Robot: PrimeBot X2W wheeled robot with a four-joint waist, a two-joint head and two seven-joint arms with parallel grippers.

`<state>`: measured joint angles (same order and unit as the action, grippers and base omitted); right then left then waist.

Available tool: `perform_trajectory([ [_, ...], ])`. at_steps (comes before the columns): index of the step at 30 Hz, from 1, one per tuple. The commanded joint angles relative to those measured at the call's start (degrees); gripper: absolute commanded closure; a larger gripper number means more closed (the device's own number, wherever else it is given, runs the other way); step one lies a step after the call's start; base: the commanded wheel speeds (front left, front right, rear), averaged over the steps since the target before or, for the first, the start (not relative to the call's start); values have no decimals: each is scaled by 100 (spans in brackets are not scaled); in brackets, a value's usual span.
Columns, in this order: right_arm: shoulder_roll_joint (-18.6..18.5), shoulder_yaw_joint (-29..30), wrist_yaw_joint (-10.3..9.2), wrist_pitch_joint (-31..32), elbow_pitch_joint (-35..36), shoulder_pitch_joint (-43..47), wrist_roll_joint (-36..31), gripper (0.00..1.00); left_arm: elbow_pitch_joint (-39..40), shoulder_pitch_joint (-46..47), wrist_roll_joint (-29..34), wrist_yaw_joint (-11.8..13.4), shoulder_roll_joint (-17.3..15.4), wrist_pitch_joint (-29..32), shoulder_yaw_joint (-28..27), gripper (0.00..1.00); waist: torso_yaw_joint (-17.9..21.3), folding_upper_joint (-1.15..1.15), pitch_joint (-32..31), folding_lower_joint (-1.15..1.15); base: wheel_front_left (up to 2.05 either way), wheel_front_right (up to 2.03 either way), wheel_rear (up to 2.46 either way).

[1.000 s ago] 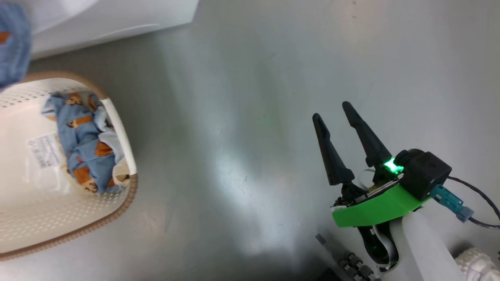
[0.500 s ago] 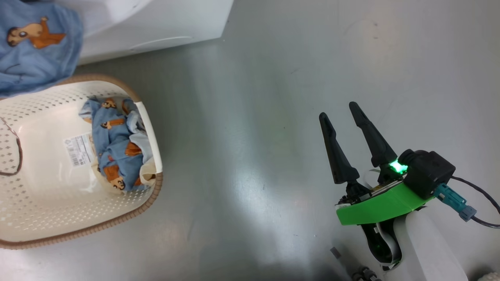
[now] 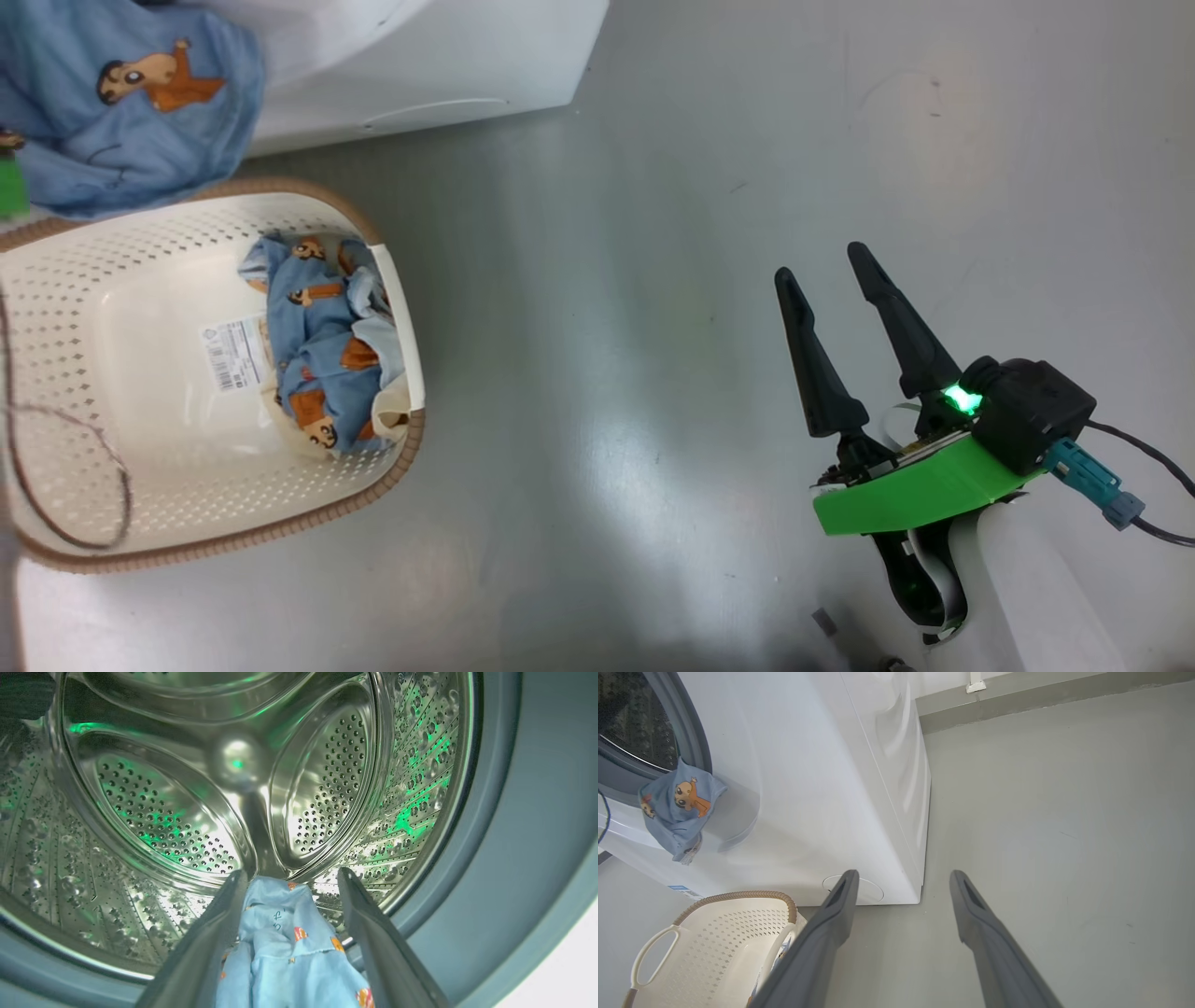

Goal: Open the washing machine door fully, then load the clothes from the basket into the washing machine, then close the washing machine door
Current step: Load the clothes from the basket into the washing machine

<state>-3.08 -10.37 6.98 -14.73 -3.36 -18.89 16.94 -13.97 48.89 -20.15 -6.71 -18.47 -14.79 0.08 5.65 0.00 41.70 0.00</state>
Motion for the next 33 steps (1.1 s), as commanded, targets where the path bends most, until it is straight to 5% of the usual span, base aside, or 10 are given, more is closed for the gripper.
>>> perform_trajectory([
  [1, 21, -119, 51, -27, 126, 135, -72, 0, 260, -269, 58, 66, -215, -20, -217, 0, -34, 0, -16, 0, 0, 0, 0],
  [33, 21, -208, 51, -27, -55, 65, -258, 0, 1486, -3436, 554, -57, 1070, -20, -1289, 0, -313, 0, -223, 0, 0, 0, 0],
])
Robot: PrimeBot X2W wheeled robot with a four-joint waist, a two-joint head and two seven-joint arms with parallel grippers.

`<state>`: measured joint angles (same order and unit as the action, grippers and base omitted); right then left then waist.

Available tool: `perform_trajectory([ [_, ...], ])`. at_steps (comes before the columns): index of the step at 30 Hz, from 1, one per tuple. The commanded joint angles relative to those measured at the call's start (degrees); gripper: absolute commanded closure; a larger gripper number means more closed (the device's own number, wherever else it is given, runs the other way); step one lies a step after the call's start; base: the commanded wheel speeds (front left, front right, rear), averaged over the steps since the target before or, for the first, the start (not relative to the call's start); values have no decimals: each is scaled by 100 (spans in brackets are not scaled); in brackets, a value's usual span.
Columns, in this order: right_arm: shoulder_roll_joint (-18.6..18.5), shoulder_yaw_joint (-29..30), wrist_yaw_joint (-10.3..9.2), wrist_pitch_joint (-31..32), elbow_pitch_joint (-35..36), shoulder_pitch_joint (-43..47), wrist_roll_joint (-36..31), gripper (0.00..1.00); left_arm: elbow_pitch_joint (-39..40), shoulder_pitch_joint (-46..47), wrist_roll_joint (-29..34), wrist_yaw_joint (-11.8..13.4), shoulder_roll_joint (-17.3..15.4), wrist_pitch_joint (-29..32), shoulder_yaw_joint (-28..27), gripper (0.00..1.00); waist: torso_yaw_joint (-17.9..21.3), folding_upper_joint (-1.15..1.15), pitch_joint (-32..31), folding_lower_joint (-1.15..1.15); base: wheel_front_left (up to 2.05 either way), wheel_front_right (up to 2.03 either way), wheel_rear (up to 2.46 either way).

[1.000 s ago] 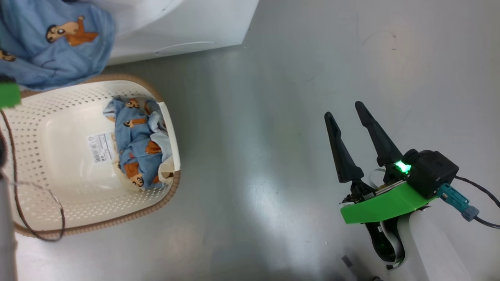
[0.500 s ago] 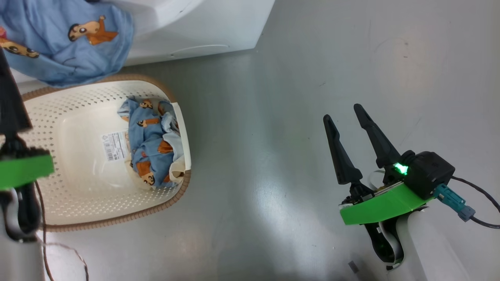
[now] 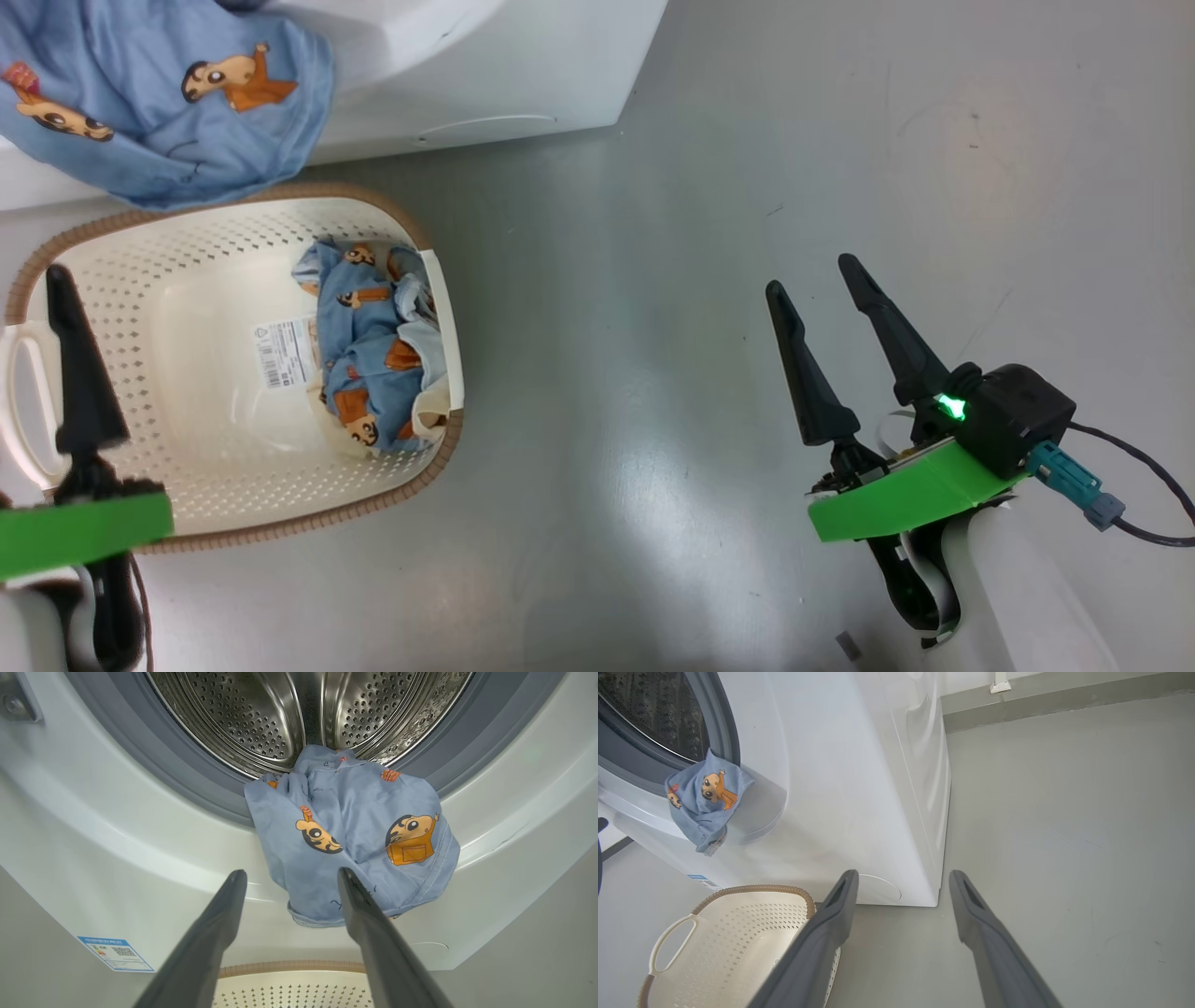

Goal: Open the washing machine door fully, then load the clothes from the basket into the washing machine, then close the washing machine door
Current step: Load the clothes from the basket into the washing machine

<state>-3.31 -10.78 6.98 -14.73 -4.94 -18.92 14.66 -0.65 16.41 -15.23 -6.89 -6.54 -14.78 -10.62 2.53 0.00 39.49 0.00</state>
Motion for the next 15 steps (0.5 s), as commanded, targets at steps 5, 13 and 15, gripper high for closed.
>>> perform_trajectory([
  [5, 44, -174, 51, -27, 106, 45, -42, 0, 129, -507, 75, -47, -15, -22, -322, 0, -11, 0, 0, 0, 0, 0, 0],
  [13, 44, -188, 51, -27, 94, 33, -40, 0, 24, -1045, 105, -55, 116, -22, -465, 0, -4, 0, -4, 0, 0, 0, 0],
  [15, 44, -176, 51, -27, 104, 33, -46, 0, 19, -1142, 96, -56, 144, -22, -466, 0, -13, 0, -7, 0, 0, 0, 0],
])
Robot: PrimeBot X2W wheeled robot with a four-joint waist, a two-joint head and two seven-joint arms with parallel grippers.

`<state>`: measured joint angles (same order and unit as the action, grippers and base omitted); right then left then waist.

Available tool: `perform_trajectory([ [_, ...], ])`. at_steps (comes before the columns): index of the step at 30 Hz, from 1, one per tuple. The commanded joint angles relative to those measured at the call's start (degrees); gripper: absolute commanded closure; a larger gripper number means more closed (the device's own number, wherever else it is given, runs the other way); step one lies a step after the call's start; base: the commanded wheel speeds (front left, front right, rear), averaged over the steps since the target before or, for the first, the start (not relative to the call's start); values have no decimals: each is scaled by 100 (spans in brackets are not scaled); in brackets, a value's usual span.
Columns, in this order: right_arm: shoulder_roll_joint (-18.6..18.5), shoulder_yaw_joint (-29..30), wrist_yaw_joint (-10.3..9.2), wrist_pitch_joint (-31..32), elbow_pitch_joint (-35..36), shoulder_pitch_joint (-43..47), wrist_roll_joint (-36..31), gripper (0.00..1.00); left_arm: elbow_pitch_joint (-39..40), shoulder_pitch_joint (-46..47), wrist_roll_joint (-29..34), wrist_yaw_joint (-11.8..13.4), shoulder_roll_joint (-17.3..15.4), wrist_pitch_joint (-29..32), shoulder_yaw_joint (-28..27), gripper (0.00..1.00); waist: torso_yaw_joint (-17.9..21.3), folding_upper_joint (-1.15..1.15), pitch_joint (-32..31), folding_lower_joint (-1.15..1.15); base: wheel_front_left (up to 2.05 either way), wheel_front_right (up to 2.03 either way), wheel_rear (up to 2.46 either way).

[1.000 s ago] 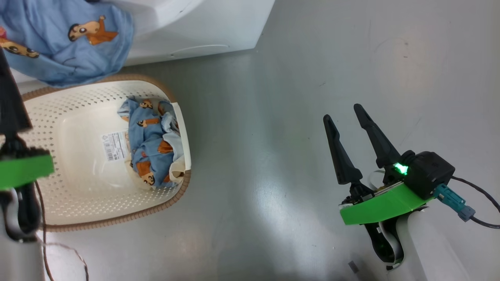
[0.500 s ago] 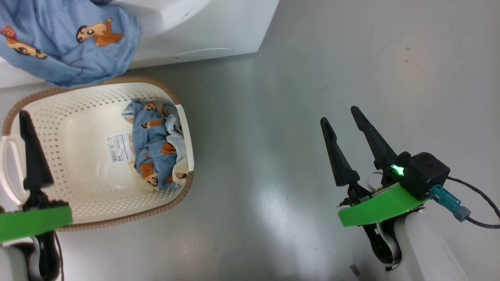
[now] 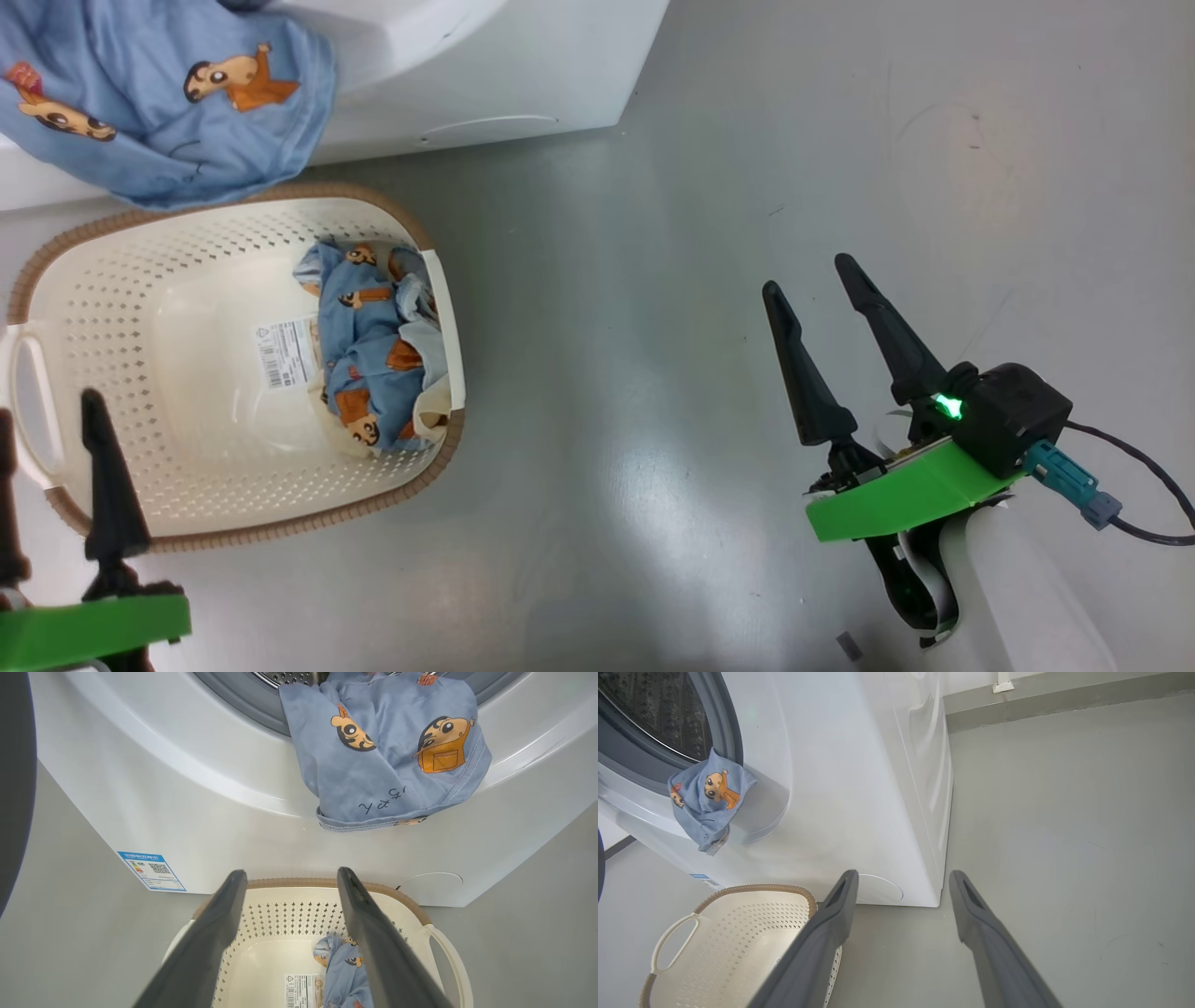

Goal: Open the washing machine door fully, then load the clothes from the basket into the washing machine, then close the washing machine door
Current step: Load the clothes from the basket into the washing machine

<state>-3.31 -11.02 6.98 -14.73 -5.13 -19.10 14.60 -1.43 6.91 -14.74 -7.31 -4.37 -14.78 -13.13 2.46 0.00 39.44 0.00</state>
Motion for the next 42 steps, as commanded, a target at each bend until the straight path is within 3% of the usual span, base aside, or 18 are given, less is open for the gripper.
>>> perform_trajectory([
  [1, 44, -138, 51, -27, 128, 54, -43, 0, 102, -225, 39, -15, -54, -22, -207, 0, -15, 0, -3, 0, 0, 0, 0],
  [19, 44, -121, 51, -27, 108, 68, -36, 0, -20, -56, -180, -17, -7, -22, 181, 0, -33, 0, -16, 0, 0, 0, 0],
  [32, 44, -209, 51, -27, 118, 22, 50, 0, -676, 1305, -698, -17, -329, 40, 668, 0, 105, 0, 44, 0, 0, 0, 0],
  [42, 44, -268, 51, -27, 115, 21, 137, 0, -1516, 2662, -1190, -15, -586, 777, 634, 0, 206, 0, 167, 0, 0, 0, 0],
])
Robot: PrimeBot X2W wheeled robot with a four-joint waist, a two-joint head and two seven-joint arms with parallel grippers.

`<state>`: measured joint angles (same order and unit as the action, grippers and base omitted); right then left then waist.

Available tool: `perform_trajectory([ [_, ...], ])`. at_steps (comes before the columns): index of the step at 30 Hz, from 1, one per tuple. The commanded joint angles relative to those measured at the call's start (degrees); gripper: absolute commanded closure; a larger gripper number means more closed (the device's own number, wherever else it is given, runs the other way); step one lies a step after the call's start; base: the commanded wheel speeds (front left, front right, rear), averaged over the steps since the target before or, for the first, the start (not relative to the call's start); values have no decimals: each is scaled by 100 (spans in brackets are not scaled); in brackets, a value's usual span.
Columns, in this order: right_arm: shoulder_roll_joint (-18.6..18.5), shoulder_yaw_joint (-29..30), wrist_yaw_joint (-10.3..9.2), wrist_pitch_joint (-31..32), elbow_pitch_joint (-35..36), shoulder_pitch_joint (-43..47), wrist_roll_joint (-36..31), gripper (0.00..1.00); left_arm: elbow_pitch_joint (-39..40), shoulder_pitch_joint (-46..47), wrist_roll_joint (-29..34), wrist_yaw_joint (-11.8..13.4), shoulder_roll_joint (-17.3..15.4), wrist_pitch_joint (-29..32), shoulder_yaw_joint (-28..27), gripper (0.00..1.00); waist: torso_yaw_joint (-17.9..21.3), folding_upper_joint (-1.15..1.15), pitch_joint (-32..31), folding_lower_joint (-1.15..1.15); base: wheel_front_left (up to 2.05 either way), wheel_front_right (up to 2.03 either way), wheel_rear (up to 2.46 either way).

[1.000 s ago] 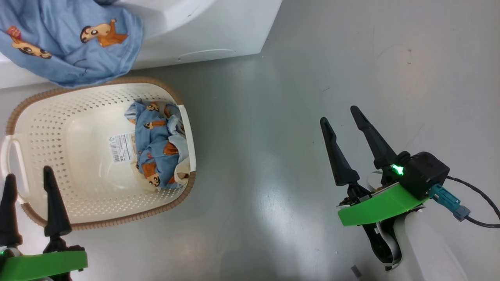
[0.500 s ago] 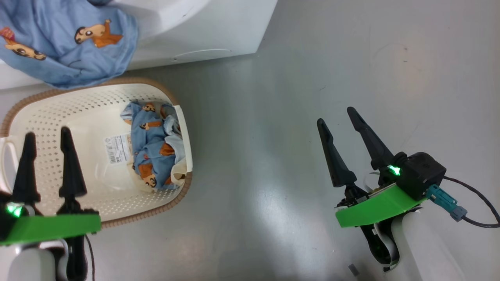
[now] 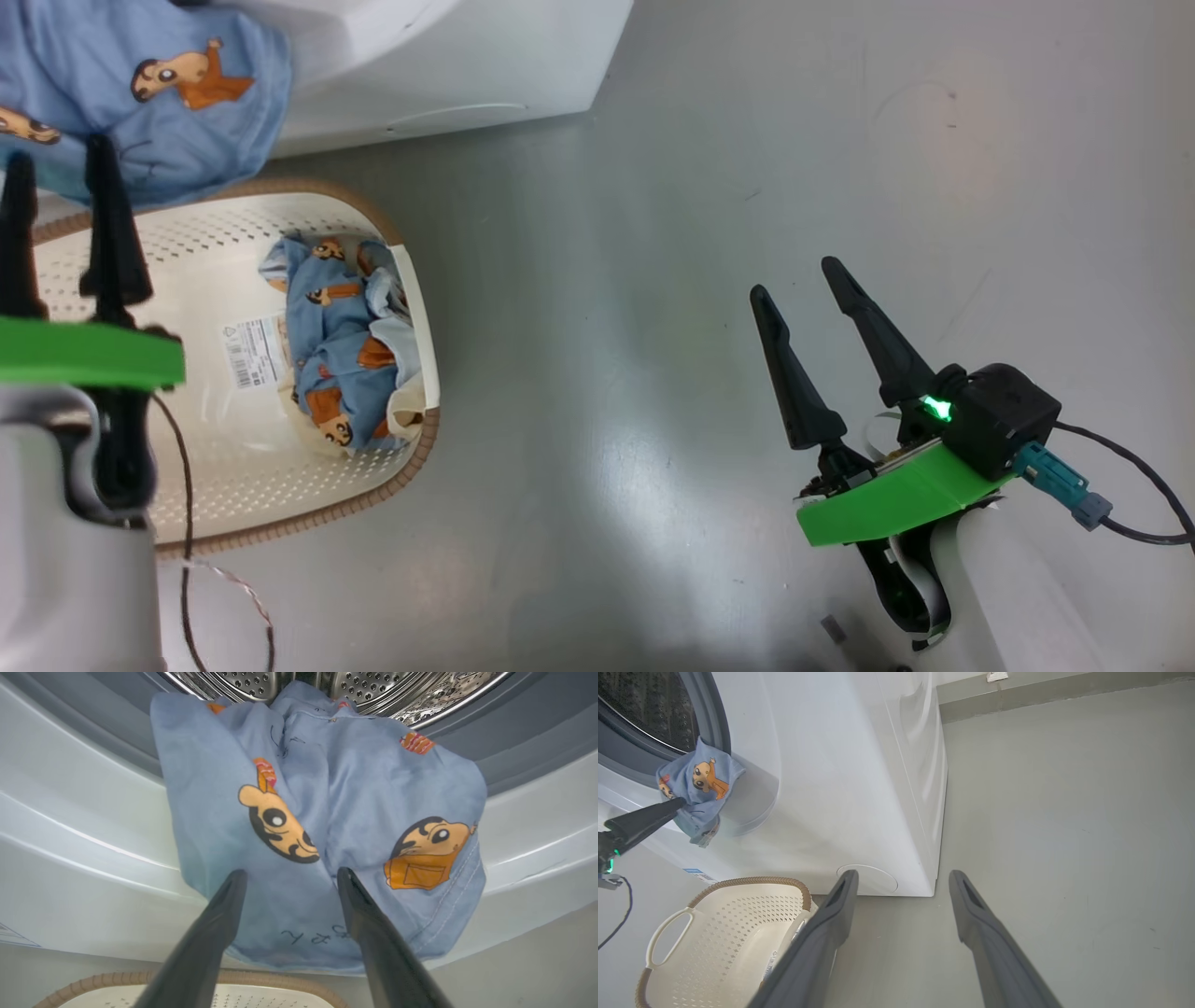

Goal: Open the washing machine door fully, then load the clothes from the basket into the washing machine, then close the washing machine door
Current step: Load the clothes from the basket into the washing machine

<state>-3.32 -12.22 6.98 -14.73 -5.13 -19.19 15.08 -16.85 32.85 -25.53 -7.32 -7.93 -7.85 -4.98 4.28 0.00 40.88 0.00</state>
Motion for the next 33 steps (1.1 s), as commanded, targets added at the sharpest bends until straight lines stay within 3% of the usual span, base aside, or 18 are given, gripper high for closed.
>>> perform_trajectory([
  [1, 45, -150, 51, -27, 111, 32, 102, 0, -52, 156, -151, -9, -246, 181, -181, 0, 34, 0, 31, 0, 0, 0, 0],
  [12, 45, -188, 51, -27, 94, 0, 189, 0, -492, 864, -812, 5, -169, 783, -283, 0, 119, 0, 139, 0, 0, 0, 0],
  [13, 45, -188, 51, -27, 91, -3, 196, 0, -492, 898, -812, 3, -196, 783, -255, 39, 124, 0, 147, 0, 0, 0, 0],
  [14, 45, -189, 51, -27, 89, -7, 201, 0, -493, 929, -838, 1, -204, 778, -244, 85, 129, 0, 154, 0, 0, 0, 0],
  [15, 45, -189, 51, -27, 86, -9, 205, 0, -489, 946, -846, -1, -224, 767, -217, 100, 132, 0, 158, 0, 0, 0, 0],
  [26, 45, -127, 51, -27, 25, -14, 221, 0, 274, 1072, -581, -15, -584, -153, 215, 100, 32, 0, 96, 0, 0, 0, 0],
  [33, 45, -179, 51, -27, 8, -45, 253, 0, 227, 1833, -258, -15, -954, 100, 504, 100, 38, 0, 123, 0, 0, 0, 0],
])
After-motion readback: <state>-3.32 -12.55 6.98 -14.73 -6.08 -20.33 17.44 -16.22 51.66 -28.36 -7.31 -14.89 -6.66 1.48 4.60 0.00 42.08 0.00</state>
